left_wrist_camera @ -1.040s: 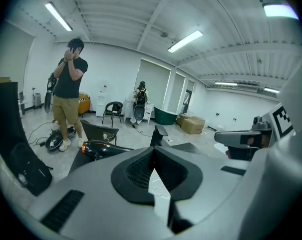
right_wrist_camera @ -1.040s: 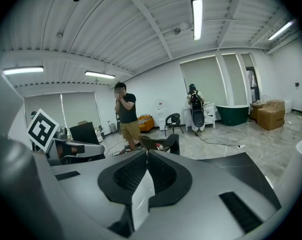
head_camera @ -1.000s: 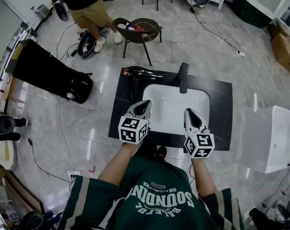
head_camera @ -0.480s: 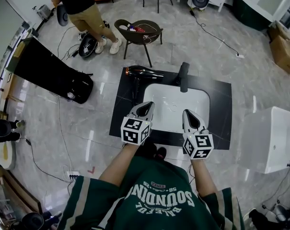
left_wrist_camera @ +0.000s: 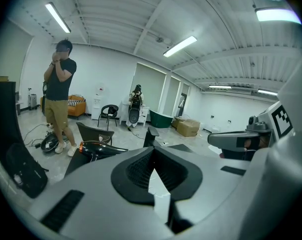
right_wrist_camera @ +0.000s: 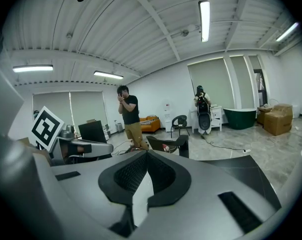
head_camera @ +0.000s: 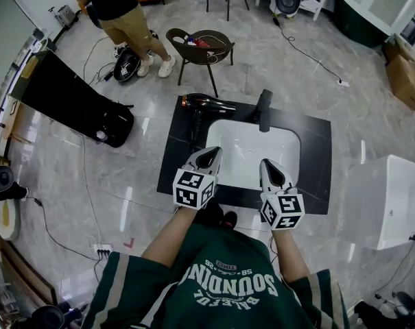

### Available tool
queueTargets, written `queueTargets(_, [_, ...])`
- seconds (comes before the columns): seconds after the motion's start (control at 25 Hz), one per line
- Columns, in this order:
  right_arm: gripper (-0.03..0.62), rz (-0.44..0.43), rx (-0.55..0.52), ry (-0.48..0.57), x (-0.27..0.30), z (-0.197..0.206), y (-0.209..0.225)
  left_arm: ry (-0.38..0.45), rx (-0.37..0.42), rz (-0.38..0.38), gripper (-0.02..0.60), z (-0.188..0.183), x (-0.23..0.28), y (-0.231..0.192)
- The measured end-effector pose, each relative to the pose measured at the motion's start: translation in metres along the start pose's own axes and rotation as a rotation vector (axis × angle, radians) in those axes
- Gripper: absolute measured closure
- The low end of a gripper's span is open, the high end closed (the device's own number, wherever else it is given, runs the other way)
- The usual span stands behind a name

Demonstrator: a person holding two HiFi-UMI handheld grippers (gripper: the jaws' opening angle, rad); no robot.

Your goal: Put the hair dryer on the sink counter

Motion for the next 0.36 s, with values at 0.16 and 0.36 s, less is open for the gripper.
queueTargets(0.16, [0.551, 0.000, -0.003, -0.001, -0.0015, 0.0007, -0.0036, -0.008, 0.000, 0.006, 0.571, 0.0024, -0.0017, 0.0002])
queueTargets(0.36, [0.551, 0.002, -0.006, -0.002, -0.0021, 0.0027, -0.0069, -0.014, 0.001, 0.012, 0.571, 0.0056, -0.0025, -0.0013])
Point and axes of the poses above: the fingertips, and each gripper's own axes: x forward along the fingers, y to its right, z out of its underside, the point moved 9 cm from there along -x, backward along the fingers, and after that the axes turned 5 degrees about -x, right-handed, at the moved point
